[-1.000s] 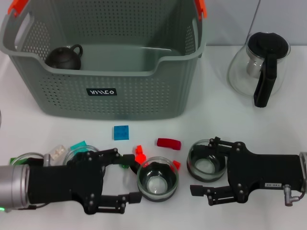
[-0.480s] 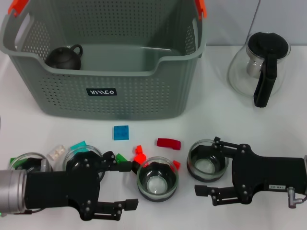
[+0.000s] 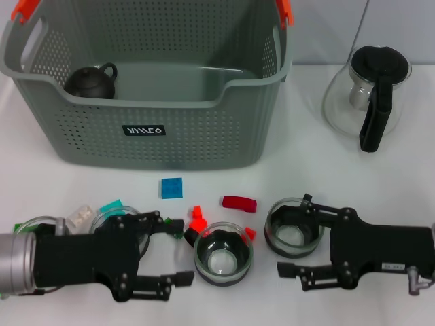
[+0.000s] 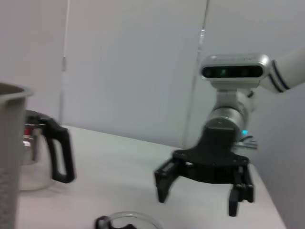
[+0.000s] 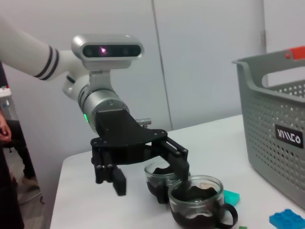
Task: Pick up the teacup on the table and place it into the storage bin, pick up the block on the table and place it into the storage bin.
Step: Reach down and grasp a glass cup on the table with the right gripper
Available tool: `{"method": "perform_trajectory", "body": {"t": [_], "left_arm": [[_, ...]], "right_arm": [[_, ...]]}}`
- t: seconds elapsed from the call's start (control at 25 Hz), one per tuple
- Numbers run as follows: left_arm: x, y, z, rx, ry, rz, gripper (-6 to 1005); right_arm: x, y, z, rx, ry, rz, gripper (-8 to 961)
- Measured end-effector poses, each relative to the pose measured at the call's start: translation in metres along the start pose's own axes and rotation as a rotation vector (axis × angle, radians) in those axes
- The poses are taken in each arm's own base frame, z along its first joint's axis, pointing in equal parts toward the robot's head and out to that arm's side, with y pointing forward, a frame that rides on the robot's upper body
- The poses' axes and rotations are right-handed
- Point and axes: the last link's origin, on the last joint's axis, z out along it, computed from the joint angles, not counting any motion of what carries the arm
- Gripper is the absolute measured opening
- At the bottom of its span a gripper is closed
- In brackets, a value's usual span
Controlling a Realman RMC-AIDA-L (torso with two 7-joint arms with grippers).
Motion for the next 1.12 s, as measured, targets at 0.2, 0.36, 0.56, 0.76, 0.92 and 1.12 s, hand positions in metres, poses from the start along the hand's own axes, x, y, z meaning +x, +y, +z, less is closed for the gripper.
{"method": "perform_trajectory", "body": {"t": [0.2, 0.36, 0.56, 0.76, 0.92, 1.12], "left_arm": [[-0.003, -0.010, -0.011, 0.116, 0.031, -0.027, 823], [-0.007, -0.008, -0.022, 0.163, 0.038, -0.061, 823], [-0.018, 0.001, -0.038, 0.224, 0.043, -0.100, 823], [-0.023, 0.007, -0.045, 0.252, 0.050, -0.120, 825], [-0.024, 0.009, -0.045, 0.251, 0.058, -0.130, 825], [-0.024, 0.010, -0.044, 0.254, 0.066, -0.136, 824]], "right_arm": [[-0.020, -0.018, -0.011, 0.011, 0.133, 0.073, 919], [-0.051, -0.031, -0.021, 0.021, 0.397, 0.111, 916], [-0.081, -0.033, -0.015, -0.031, 0.661, 0.076, 884], [-0.102, -0.039, 0.008, -0.055, 0.794, 0.001, 844], [-0.110, -0.041, 0.032, -0.061, 0.855, -0.081, 813], [-0.109, -0.038, 0.055, -0.058, 0.934, -0.146, 774]]}}
